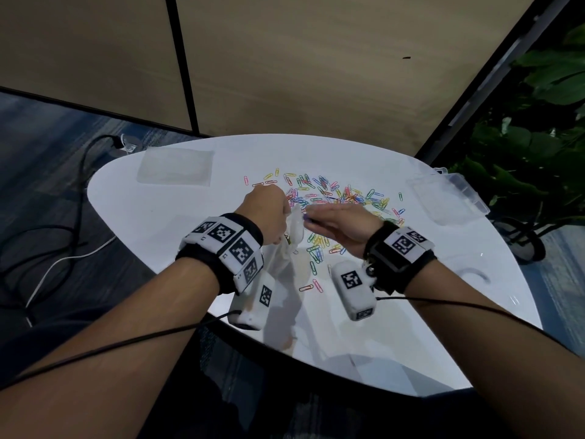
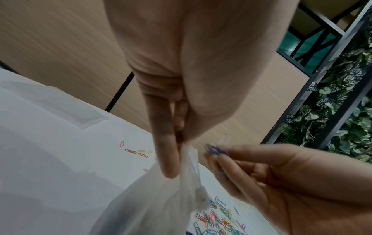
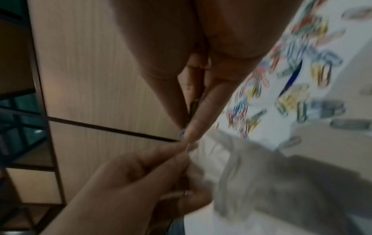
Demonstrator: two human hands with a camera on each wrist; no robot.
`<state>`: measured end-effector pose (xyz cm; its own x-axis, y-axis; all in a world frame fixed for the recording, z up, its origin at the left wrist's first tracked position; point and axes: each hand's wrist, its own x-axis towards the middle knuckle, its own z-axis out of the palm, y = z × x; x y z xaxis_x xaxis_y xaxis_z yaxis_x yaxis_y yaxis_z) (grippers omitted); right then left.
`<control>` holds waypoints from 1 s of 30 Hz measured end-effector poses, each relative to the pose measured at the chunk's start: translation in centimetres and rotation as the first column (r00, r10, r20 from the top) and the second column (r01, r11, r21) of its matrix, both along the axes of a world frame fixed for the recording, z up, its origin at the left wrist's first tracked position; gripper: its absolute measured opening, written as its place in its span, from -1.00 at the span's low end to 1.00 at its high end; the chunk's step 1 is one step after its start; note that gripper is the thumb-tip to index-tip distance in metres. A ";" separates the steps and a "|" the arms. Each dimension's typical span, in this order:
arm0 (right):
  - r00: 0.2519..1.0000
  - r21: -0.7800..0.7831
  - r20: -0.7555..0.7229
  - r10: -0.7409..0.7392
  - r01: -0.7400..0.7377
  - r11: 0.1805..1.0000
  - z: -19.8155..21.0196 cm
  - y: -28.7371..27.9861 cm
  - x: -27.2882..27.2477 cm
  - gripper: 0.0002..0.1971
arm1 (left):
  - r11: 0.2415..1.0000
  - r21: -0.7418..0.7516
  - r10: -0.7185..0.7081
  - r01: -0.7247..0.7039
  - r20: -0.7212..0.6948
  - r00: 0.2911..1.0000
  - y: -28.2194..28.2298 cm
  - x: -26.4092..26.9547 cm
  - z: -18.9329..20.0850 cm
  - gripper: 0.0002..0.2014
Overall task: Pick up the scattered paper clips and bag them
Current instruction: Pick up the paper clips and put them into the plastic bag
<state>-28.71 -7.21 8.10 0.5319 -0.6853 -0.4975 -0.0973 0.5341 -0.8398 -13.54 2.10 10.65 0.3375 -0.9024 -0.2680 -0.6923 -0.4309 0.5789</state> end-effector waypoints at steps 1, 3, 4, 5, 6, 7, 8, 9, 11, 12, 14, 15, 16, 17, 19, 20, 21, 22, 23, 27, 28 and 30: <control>1.000 0.005 0.019 0.023 -0.023 1.000 0.0 0.8 0.9 -0.83 | 1.000 -0.006 0.004 -0.004 -0.005 1.000 0.1 0.0 0.0 -0.81; 0.998 -0.057 -0.031 0.057 -0.058 0.997 -0.4 2.0 2.4 -0.90 | 1.000 -0.003 0.012 -0.012 -0.011 1.000 0.1 0.1 0.1 -0.81; 0.994 -0.120 -0.093 0.064 -0.075 0.990 -0.6 2.4 2.8 -0.90 | 1.000 -0.001 0.017 -0.017 -0.010 1.000 0.2 0.3 0.2 -0.80; 0.983 -0.192 -0.166 0.076 -0.108 0.975 -0.8 2.6 3.2 -0.86 | 1.000 -0.001 0.023 -0.023 -0.013 1.000 0.3 0.5 0.2 -0.78; 0.965 -0.269 -0.246 0.094 -0.162 0.949 -0.9 2.8 3.4 -0.80 | 1.000 -0.002 0.027 -0.027 -0.020 0.999 0.4 0.7 0.2 -0.77; 0.933 -0.356 -0.340 0.113 -0.239 0.904 -0.8 2.9 3.5 -0.77 | 1.000 -0.002 0.029 -0.029 -0.025 0.999 0.5 0.8 0.2 -0.76; 0.891 -0.451 -0.438 0.121 -0.335 0.827 -0.7 3.0 3.5 -0.77 | 1.000 -0.004 0.029 -0.029 -0.026 0.999 0.6 0.9 0.3 -0.76; 0.834 -0.536 -0.538 0.125 -0.453 0.713 -0.4 3.0 3.6 -0.79 | 1.000 -0.007 0.026 -0.026 -0.025 0.999 0.7 1.0 0.3 -0.76; 0.709 -0.594 -0.687 0.161 -0.675 0.438 0.3 3.4 4.0 -0.79 | 1.000 -0.011 0.021 -0.022 -0.025 0.999 1.0 1.2 0.5 -0.76; 0.685 -0.597 -0.707 0.174 -0.711 0.371 0.6 3.4 4.2 -0.75 | 1.000 -0.014 0.024 -0.024 -0.025 0.999 1.1 1.3 0.6 -0.75; 0.758 -0.628 -0.624 0.193 -0.632 0.453 1.1 2.8 4.5 -0.69 | 0.999 -0.022 0.044 -0.044 -0.016 0.999 1.3 1.9 0.6 -0.76; 0.835 -0.627 -0.518 0.188 -0.520 0.580 1.1 2.3 4.4 -0.68 | 0.998 -0.026 0.060 -0.060 -0.007 0.998 1.4 2.3 0.5 -0.77; 0.889 -0.604 -0.432 0.153 -0.411 0.683 0.8 1.6 4.2 -0.68 | 0.997 -0.029 0.074 -0.074 0.003 0.997 1.5 2.7 0.5 -0.77; 0.904 -0.596 -0.411 0.115 -0.362 0.717 0.3 0.9 3.8 -0.68 | 0.996 -0.028 0.083 -0.083 0.013 0.996 1.7 3.2 0.4 -0.77; 0.794 -0.628 -0.602 0.084 -0.535 0.565 -1.5 0.0 3.1 -0.68 | 0.995 -0.018 0.102 -0.102 0.017 0.995 2.1 4.1 0.3 -0.77; 0.672 -0.582 -0.735 0.092 -0.694 0.423 -2.8 -0.1 2.6 -0.68 | 0.994 -0.011 0.111 -0.110 0.019 0.994 2.3 4.6 0.4 -0.77; 0.531 -0.485 -0.839 0.114 -0.827 0.283 -4.3 0.0 2.3 -0.65 | 0.993 -0.005 0.116 -0.116 0.025 0.993 2.4 4.9 0.4 -0.78; 0.387 -0.363 -0.909 0.153 -0.917 0.165 -5.6 0.4 2.0 -0.59 | 0.993 0.000 0.119 -0.119 0.029 0.992 2.6 5.3 0.5 -0.78; 0.258 -0.257 -0.952 0.165 -0.966 0.026 -7.0 0.9 1.5 -0.54 | 0.993 0.006 0.119 -0.119 0.034 0.992 2.7 5.5 0.6 -0.77; 0.078 -0.104 -0.993 0.089 -0.937 -0.335 -10.8 3.4 -2.5 -0.34 | 0.995 0.009 0.101 -0.102 0.050 0.994 2.9 5.9 1.0 -0.71; 0.104 -0.129 -0.991 0.088 -0.925 -0.359 -11.4 3.7 -4.0 -0.30 | 0.995 0.007 0.095 -0.095 0.054 0.994 2.9 5.9 1.0 -0.71; 0.154 -0.164 -0.986 0.055 -0.904 -0.395 -12.1 3.6 -6.6 -0.28 | 0.996 0.010 0.091 -0.092 0.053 0.994 2.7 5.8 1.0 -0.71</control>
